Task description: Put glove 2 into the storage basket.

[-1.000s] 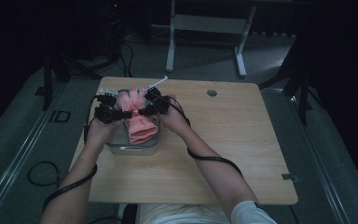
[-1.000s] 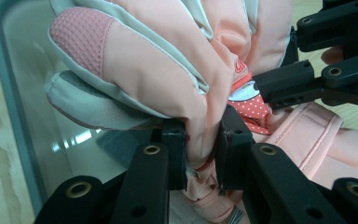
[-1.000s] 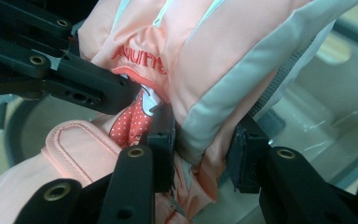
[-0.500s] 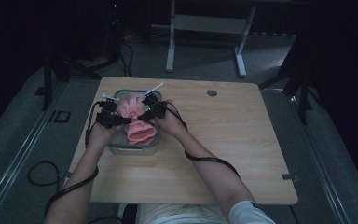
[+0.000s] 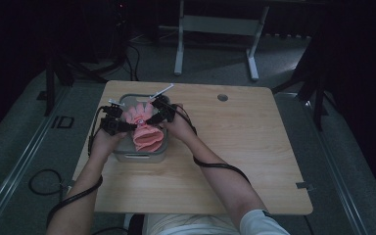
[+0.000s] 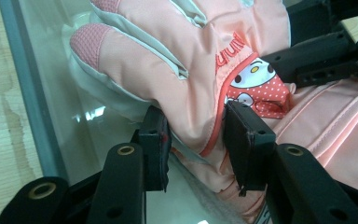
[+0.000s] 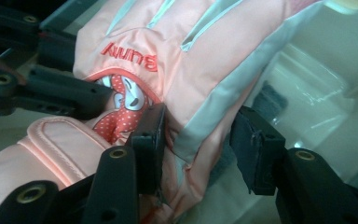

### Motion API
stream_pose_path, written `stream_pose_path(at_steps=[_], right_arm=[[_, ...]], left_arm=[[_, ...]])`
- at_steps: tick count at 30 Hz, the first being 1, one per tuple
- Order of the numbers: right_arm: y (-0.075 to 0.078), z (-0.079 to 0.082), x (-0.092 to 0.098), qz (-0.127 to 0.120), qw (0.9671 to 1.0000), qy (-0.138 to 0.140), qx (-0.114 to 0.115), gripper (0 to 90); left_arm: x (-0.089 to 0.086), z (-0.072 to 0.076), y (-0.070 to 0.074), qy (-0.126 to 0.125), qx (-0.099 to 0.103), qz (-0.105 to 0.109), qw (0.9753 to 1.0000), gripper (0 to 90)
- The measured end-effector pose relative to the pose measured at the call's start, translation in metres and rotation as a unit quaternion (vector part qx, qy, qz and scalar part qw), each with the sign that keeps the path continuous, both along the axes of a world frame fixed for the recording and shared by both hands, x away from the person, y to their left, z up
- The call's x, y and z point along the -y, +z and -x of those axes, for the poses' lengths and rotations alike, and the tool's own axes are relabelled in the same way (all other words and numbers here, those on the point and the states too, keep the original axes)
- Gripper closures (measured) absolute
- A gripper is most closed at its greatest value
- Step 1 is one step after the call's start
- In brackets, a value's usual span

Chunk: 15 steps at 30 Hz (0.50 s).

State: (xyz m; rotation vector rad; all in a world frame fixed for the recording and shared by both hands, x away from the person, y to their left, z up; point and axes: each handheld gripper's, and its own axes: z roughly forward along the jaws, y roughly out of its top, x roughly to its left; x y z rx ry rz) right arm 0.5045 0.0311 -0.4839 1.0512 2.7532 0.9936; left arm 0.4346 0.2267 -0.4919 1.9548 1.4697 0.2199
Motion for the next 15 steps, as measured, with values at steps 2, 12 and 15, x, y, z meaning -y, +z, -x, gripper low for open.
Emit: stream_pose_path(at_steps=[2, 12, 15], right_arm=[[0.0006, 0.0003, -0.0016, 0.005, 1.0000, -0.002, 0.005, 54.8], [0.0005, -0.0038, 0.0003, 0.012, 0.9997, -0.018, 0.008, 51.2], [0.0009, -0.0047, 0.0011, 0.014, 0.9996, -0.023, 0.005, 50.3]], left_arm=[[-0.0004, -0.0009, -0.0001, 0.000, -0.003, -0.002, 1.0000, 61.2], [0.0060, 0.0006, -0.0014, 0.011, 0.002, -0.034, 0.9994, 63.3], [0.0073, 0.0014, -0.0015, 0.012, 0.003, -0.043, 0.9990, 64.1]])
